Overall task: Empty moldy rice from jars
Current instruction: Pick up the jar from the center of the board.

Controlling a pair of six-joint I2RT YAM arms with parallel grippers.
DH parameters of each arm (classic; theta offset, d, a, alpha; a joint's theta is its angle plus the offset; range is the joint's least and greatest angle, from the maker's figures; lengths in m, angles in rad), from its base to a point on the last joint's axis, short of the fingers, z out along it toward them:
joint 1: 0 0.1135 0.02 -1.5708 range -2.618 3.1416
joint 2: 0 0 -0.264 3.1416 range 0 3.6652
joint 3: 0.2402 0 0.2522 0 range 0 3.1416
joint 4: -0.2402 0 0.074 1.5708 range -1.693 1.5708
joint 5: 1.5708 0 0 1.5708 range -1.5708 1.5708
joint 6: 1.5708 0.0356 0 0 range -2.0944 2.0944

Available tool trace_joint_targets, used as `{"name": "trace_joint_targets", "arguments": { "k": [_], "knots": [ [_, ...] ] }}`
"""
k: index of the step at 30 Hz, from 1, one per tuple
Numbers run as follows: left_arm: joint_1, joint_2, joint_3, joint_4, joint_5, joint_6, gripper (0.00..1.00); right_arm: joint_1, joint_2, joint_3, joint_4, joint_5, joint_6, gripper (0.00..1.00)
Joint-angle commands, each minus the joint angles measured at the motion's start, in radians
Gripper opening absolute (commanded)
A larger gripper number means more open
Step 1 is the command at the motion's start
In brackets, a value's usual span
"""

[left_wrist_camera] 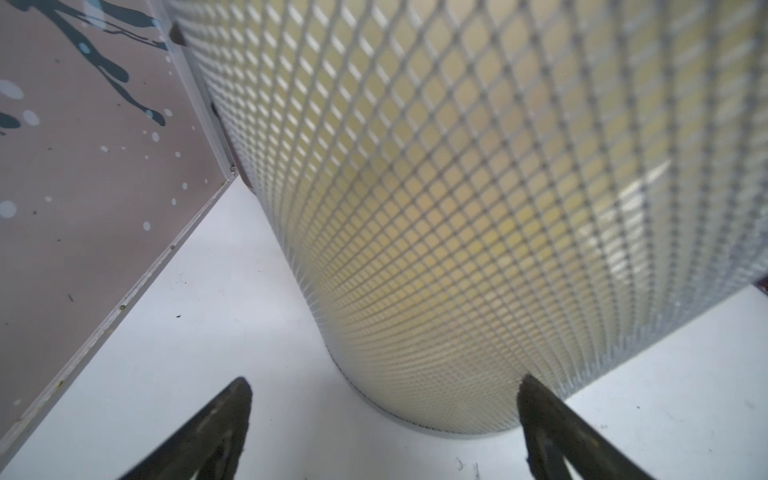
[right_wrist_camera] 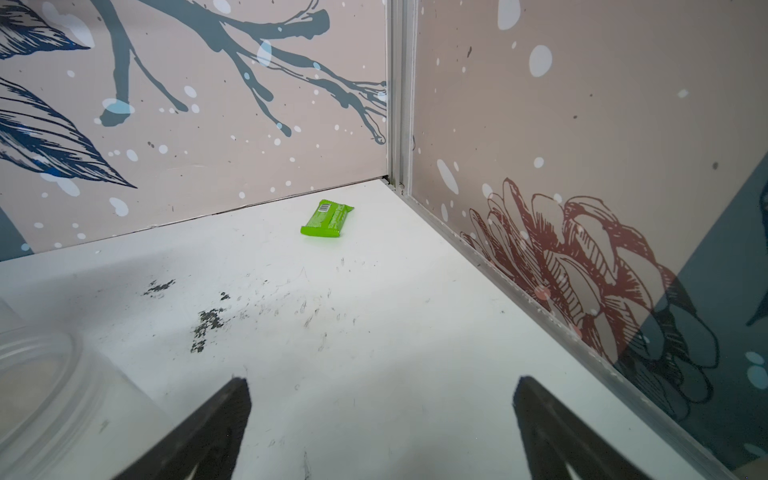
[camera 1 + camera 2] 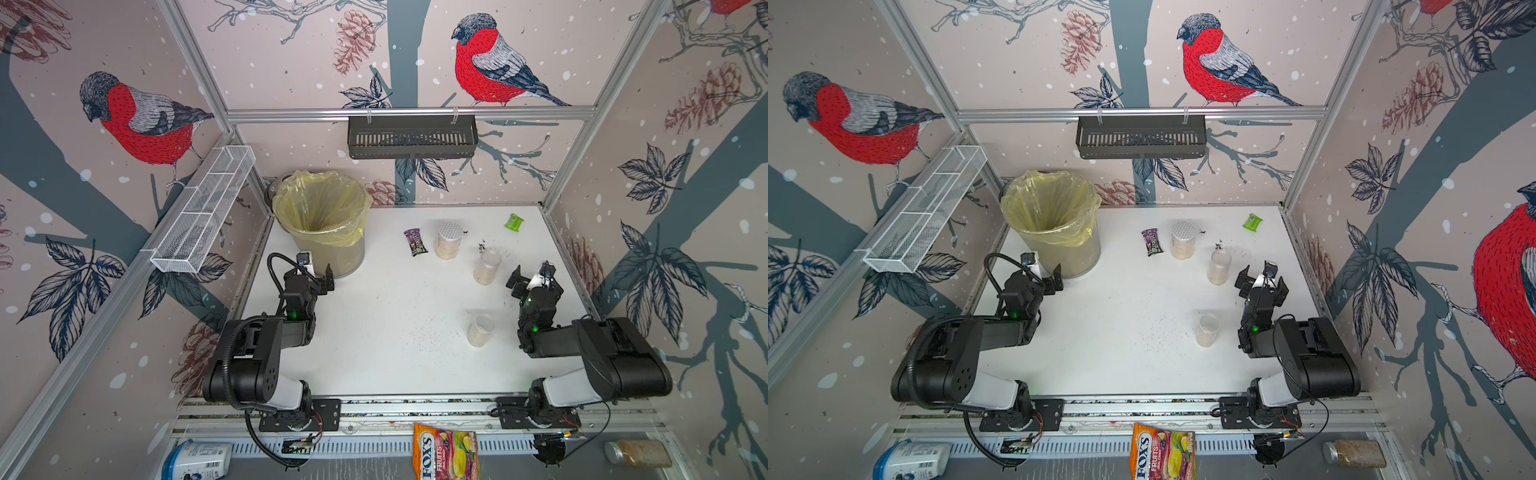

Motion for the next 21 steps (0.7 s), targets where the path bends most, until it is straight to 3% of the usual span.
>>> {"name": "trace_joint_targets", "arguments": {
  "k": [1, 6, 12, 21],
  "knots": [
    [-0.025, -0.031, 0.075, -0.112, 0.005, 0.025, 0.98, 0.014, -0.035, -0.005, 0.045, 0.02, -0.031, 1.0],
    [-0.12, -0.065, 0.118, -0.206, -0.088, 0.078, 0.98, 0.013, -0.199, 0.072, -0.242, 0.035, -0.008, 1.0],
    [-0.143, -0.091, 0.163, -0.378, -0.11, 0.031, 0.98, 0.013, -0.379, 0.102, -0.439, -0.002, 0.055, 1.0],
    [-0.171, -0.392, -0.01, -0.348, -0.034, -0.052, 0.98, 0.029, -0.539, 0.28, -0.899, -0.075, 0.145, 1.0]
  ]
}}
